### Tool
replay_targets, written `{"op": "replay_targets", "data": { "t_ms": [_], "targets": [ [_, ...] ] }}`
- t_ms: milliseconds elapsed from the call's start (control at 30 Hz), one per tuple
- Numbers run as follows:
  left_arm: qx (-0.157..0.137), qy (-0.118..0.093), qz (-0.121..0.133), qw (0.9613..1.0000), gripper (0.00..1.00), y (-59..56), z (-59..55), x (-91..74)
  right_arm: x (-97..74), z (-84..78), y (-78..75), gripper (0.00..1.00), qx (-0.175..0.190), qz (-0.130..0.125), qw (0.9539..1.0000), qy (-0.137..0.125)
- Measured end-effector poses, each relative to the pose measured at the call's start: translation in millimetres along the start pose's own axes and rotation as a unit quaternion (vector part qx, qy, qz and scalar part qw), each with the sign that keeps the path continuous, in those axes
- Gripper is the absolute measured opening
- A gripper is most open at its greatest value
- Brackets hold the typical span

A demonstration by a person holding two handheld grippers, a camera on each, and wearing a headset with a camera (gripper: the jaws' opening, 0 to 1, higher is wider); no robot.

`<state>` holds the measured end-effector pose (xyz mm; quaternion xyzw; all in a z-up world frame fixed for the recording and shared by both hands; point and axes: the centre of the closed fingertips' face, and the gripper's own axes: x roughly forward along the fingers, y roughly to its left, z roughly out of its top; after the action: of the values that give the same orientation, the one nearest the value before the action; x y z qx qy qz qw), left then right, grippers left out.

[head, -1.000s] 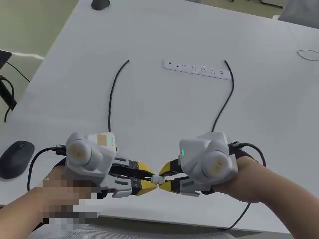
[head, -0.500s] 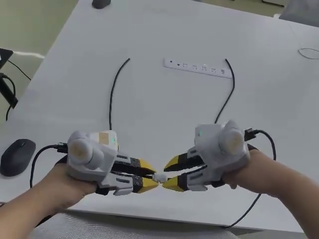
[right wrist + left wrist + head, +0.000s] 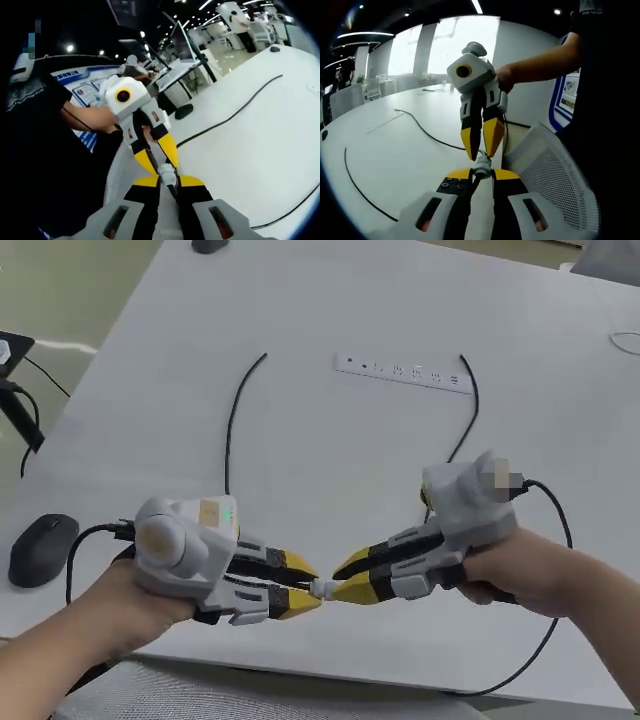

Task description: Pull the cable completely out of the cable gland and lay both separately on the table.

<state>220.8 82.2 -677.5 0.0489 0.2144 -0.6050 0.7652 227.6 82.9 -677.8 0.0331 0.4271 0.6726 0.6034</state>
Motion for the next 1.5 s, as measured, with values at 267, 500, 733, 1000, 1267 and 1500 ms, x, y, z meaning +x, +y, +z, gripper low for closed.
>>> {"op": "replay_targets", "data": {
  "t_ms": [267,500,733,1000,1267,1500],
  "targets": [
    [0.002,0.000,-0.001,1.0000,0.15,-2.5,2.0,0.3,1.4,-6.4,4.6,0.10,0.024,0.030,0.9992,0.000],
    [0.004,0.001,-0.004,1.0000,0.15,-3.5,3.9,0.8,1.2,-8.5,6.3,0.12,0.054,0.052,0.9971,-0.011],
    [0.010,0.003,-0.011,0.9999,0.15,-6.6,6.5,2.2,3.8,-10.3,12.4,0.10,0.062,0.075,0.9952,-0.008],
    [0.001,0.013,-0.013,0.9998,0.15,-6.6,1.8,4.1,4.4,-12.7,12.0,0.08,0.037,0.067,0.9971,0.003],
    [-0.011,0.014,-0.010,0.9998,0.15,-4.9,1.6,3.7,5.3,-11.6,11.6,0.07,-0.018,0.033,0.9992,0.014],
    [-0.028,0.011,-0.013,0.9995,0.15,-5.7,1.0,3.7,5.9,-13.0,12.9,0.07,-0.083,-0.003,0.9960,0.031]
  ]
}}
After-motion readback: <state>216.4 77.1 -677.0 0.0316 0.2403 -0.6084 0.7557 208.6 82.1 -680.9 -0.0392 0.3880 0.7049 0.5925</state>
